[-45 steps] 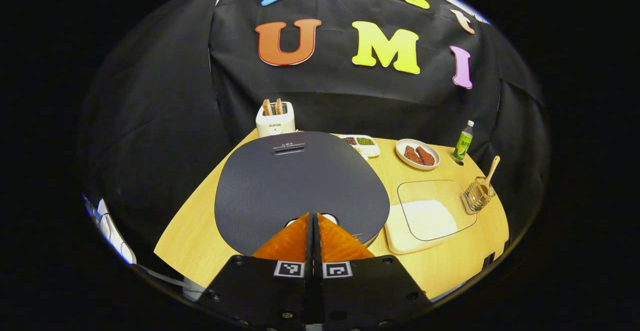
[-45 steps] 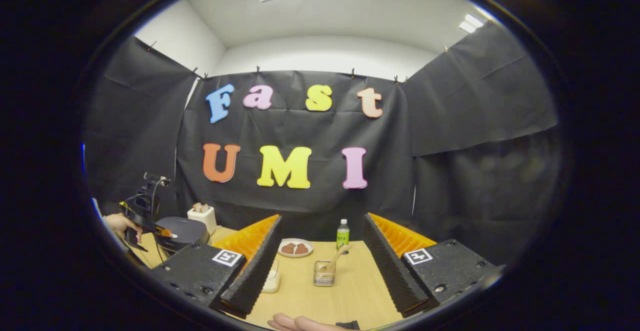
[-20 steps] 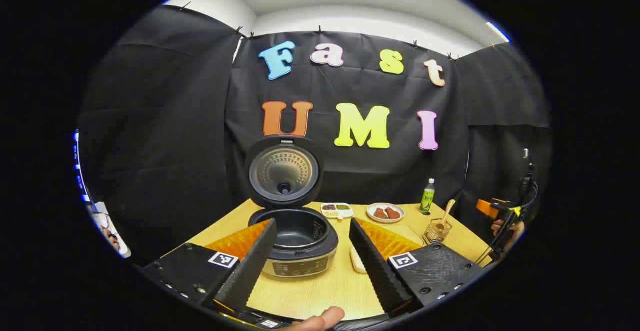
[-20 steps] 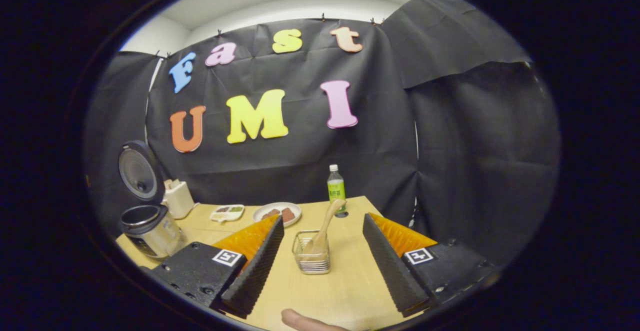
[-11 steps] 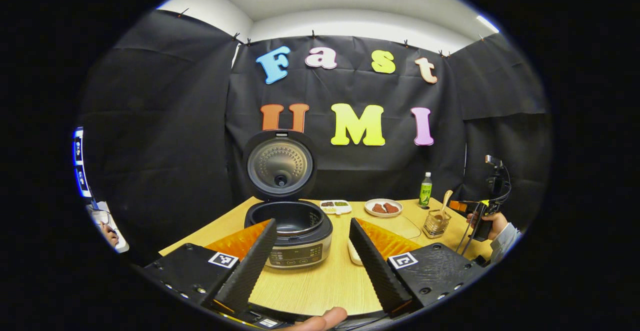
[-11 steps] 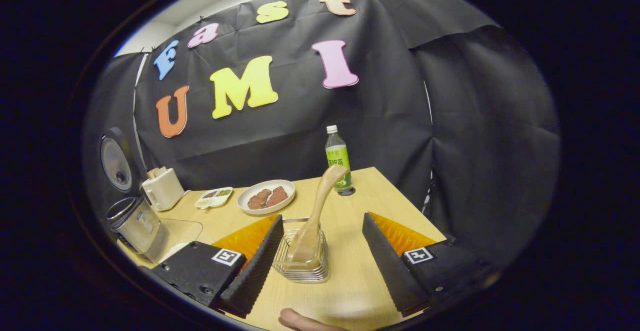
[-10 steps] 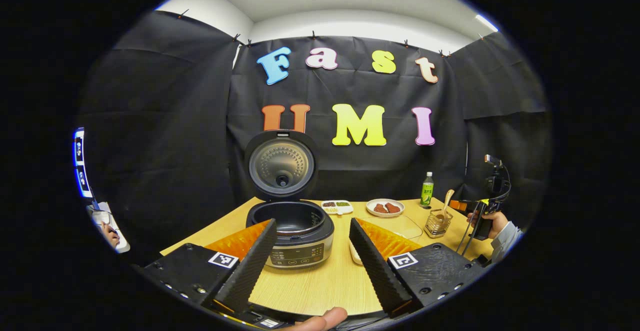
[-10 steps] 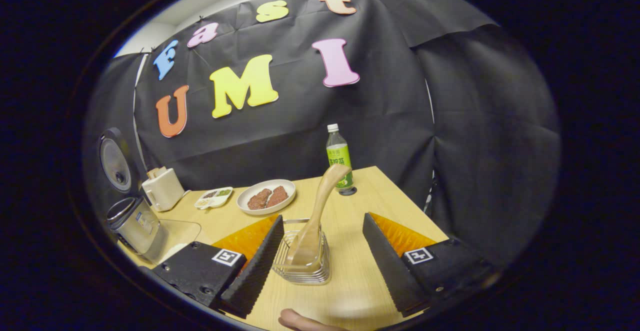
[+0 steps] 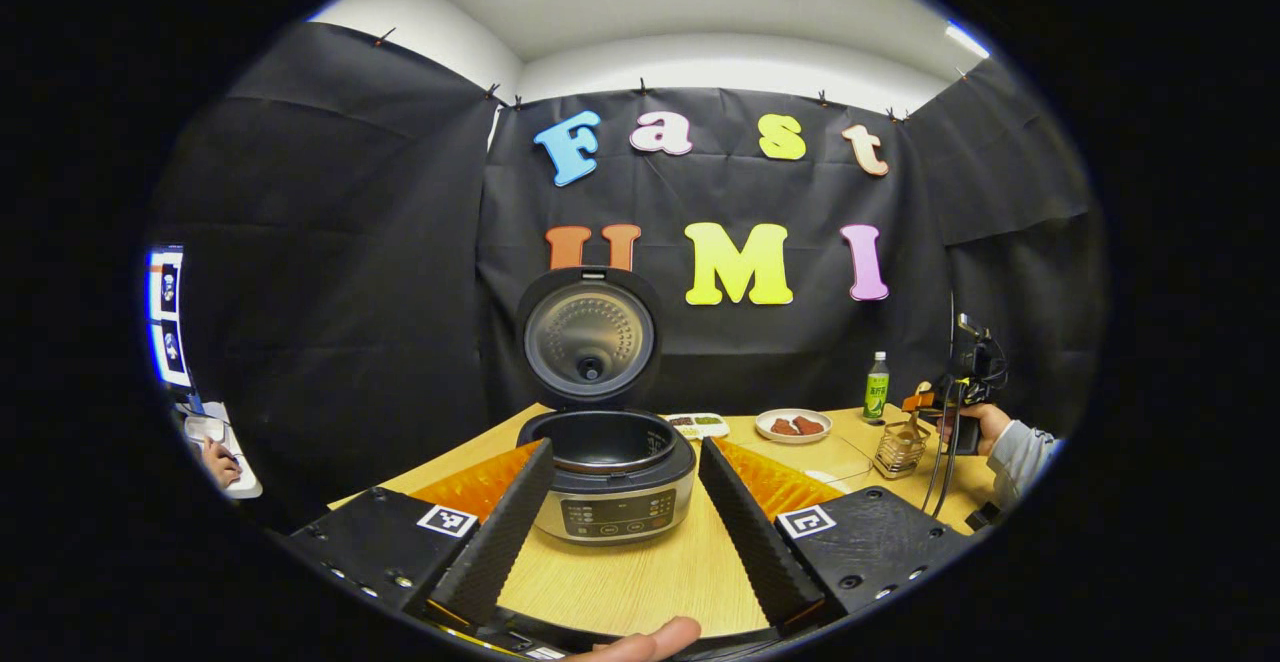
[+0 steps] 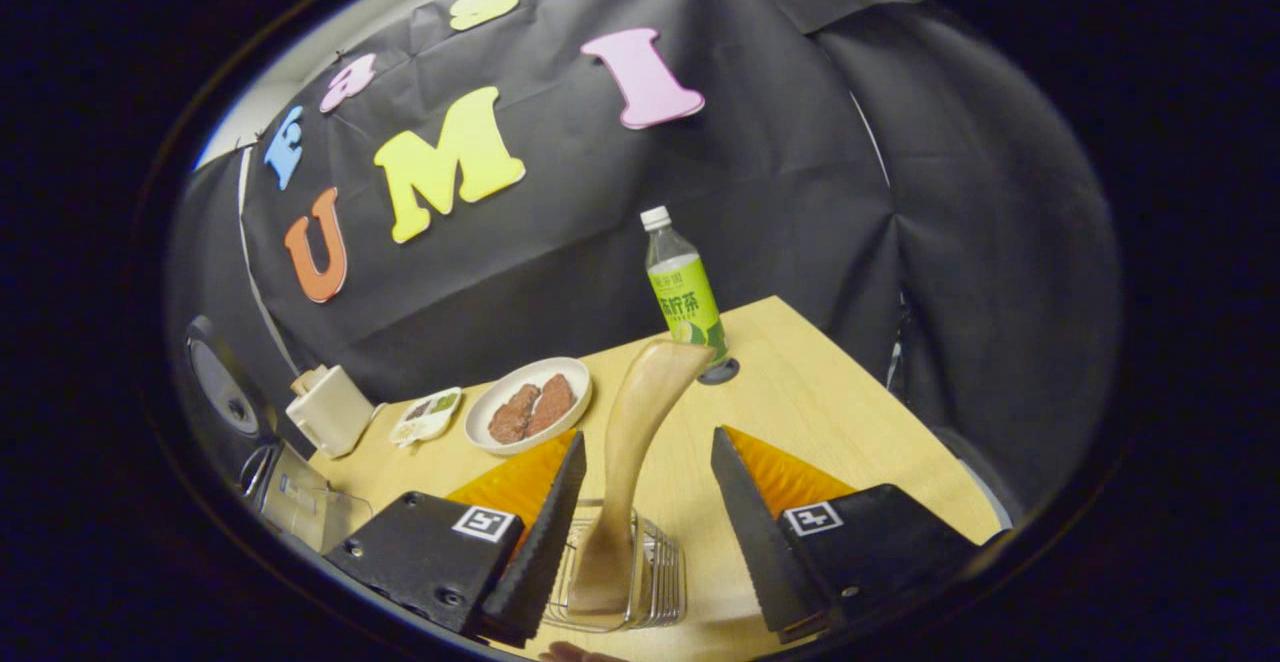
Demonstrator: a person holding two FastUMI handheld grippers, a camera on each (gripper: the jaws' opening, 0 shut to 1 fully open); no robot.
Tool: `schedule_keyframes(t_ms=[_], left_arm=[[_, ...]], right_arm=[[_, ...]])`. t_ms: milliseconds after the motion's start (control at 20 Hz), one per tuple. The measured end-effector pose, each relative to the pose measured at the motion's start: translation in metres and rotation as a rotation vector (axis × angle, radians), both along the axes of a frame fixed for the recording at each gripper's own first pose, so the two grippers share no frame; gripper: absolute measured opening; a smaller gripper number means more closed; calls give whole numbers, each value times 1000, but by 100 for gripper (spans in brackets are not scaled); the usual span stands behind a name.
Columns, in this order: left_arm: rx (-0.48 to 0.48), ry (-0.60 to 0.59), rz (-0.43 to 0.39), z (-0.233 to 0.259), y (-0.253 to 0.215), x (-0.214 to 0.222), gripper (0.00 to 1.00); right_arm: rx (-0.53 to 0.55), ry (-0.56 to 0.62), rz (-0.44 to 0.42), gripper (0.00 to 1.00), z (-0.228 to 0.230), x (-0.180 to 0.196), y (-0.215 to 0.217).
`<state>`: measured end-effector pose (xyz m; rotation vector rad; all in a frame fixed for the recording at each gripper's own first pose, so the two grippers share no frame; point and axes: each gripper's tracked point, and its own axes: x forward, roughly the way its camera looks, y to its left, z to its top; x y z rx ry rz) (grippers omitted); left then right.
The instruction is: Close the left gripper, press the button to open the rice cooker; take a wooden spoon from the chopstick holder with the right hand, scoop a spoonful of rice and pour it into the rice cooker, then put the wooden spoon back into the chopstick holder.
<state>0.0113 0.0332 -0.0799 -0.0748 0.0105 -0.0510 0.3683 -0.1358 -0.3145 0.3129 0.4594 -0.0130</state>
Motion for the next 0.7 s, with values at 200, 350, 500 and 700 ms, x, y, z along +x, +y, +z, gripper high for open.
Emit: schedule_keyframes(t_ms=[200,350,500,700], left_arm=[[-1,8,5,-5,5,1,94],[0,19,-3,-10,7,0,94],[35,12,-25,-15,5,0,94],[61,-3,-19,-18,9,-9,94]], right_arm=[[41,-28,9,33,12,-2,9],[4,-54,10,16,20,-9,16],[-56,-104,5,15,47,-23,22],[-136,-187,-17,15,94,-40,27]])
